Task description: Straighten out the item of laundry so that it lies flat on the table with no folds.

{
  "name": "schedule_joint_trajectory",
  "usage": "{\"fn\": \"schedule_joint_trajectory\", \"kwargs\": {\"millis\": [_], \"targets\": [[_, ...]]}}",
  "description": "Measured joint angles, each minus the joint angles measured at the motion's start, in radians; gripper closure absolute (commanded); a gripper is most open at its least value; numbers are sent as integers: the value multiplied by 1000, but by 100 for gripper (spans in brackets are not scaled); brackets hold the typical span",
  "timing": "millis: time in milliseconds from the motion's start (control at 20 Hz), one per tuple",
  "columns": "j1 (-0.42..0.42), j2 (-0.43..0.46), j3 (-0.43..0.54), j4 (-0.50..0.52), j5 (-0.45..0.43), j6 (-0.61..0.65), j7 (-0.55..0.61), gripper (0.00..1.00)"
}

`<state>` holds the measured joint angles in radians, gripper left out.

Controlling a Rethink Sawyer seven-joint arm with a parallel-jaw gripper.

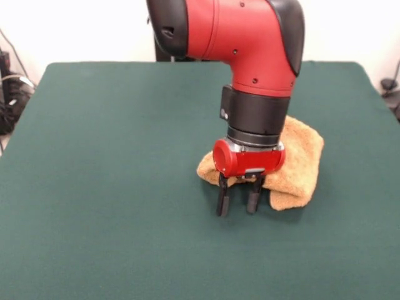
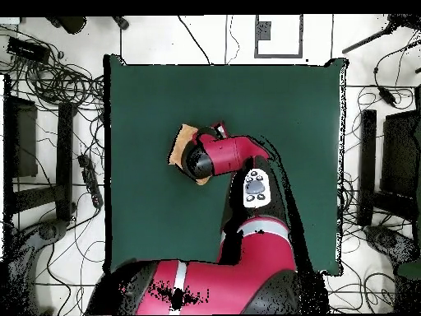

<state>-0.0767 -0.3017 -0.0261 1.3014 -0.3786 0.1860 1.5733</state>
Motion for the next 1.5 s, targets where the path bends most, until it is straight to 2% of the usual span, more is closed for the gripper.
{"fn": "schedule_joint_trajectory", "kwargs": {"millis": [600,1500], "targets": [[8,1,-14,-48,16,241,0,0],[27,36,-29,-135,60,387,0,0]]}}
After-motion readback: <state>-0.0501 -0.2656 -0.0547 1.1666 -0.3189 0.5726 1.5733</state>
